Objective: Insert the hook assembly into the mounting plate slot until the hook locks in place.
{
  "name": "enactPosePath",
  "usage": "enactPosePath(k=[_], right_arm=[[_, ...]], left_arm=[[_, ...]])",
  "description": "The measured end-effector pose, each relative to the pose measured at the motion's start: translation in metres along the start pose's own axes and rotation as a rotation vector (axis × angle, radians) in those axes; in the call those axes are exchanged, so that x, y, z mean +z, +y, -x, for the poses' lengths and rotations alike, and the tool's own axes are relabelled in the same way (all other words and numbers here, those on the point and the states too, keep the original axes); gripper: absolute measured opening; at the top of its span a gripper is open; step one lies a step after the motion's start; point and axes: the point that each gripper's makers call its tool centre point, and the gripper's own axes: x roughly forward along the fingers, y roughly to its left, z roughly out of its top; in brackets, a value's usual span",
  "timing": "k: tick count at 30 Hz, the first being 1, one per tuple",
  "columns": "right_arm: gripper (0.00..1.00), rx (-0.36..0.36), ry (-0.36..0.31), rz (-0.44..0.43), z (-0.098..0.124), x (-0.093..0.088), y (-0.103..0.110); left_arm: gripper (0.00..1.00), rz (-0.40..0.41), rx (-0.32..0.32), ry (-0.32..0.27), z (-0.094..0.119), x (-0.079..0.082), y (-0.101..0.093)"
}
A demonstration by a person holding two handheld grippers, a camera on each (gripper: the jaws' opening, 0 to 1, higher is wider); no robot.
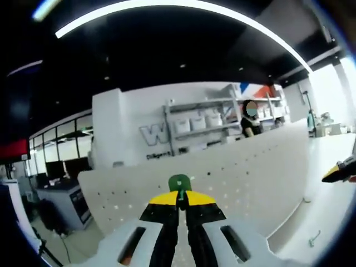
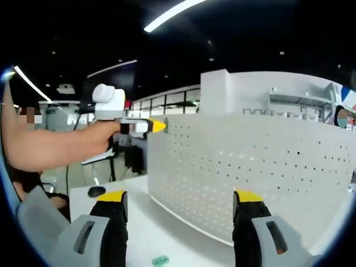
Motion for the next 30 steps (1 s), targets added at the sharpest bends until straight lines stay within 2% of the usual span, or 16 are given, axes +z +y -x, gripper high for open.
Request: enactPosePath(k=[14, 26, 30], right_arm=[[0.78, -0.011, 0.005, -0.006, 0.001, -0.004, -0.007], [0.77, -0.021, 0.009, -0.013, 0.003, -0.007, -0.013], [0.77, -0.025, 0.006, -0.014, 0.005, -0.007, -0.014]], left_arm=[[0.04, 0.002, -0.005, 0.009, -0.019, -0.002, -0.012], [0.04, 0.023, -0.037, 0.010, -0.030, -0.002, -0.039], [0.04, 0.024, -0.034, 0.012, -0.033, -0.002, -0.042]])
